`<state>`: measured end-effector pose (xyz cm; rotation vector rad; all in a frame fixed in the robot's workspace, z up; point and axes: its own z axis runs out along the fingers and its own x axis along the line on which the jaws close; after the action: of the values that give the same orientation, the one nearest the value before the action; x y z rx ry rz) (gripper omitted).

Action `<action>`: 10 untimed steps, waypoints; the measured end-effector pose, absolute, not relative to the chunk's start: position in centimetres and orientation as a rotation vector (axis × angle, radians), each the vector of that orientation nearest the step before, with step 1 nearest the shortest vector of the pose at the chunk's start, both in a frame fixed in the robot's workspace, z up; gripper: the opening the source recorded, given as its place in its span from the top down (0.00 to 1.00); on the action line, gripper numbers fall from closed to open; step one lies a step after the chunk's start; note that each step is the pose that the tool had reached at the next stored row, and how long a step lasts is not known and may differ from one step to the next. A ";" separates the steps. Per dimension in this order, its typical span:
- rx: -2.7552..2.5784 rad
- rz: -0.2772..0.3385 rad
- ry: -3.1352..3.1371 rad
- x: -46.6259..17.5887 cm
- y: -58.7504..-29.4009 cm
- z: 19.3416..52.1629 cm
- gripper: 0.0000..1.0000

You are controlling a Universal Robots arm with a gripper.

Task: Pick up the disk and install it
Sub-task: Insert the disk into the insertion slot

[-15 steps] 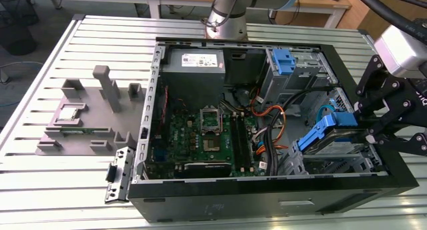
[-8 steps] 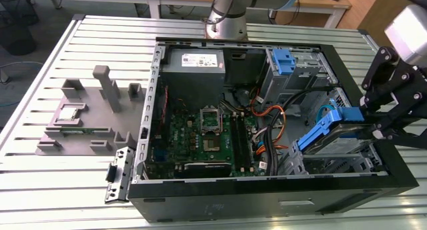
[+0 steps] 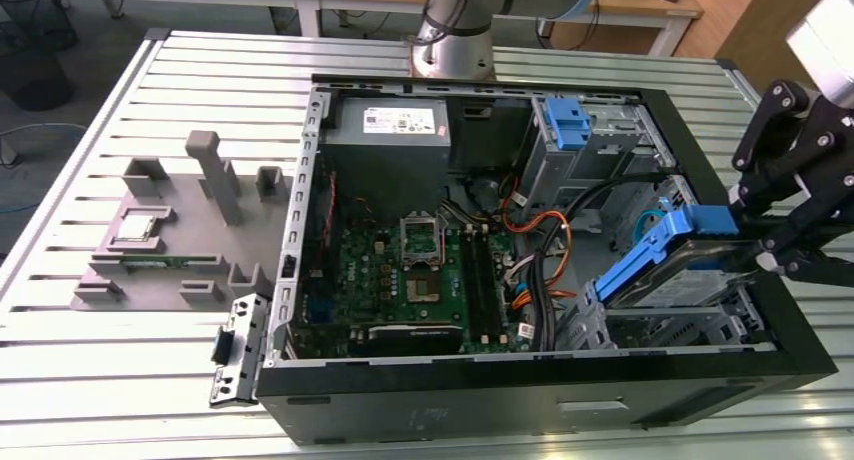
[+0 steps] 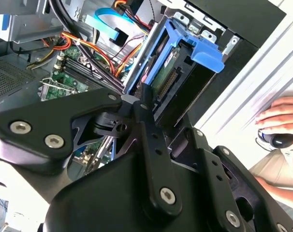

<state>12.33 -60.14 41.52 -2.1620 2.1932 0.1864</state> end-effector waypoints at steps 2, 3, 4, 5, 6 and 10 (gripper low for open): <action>-2.162 0.186 2.193 12.3 -60.1 42.0 0.65; -2.162 0.186 2.193 12.3 -60.1 42.3 0.65; -2.162 0.187 2.193 12.3 -60.1 42.6 0.65; -2.162 0.187 2.193 12.3 -60.1 42.8 0.65; -2.162 0.186 2.193 12.3 -60.1 43.0 0.65; -2.162 0.185 2.193 12.3 -60.1 43.9 0.65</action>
<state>12.34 -60.14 43.86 -2.1625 2.1935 0.1846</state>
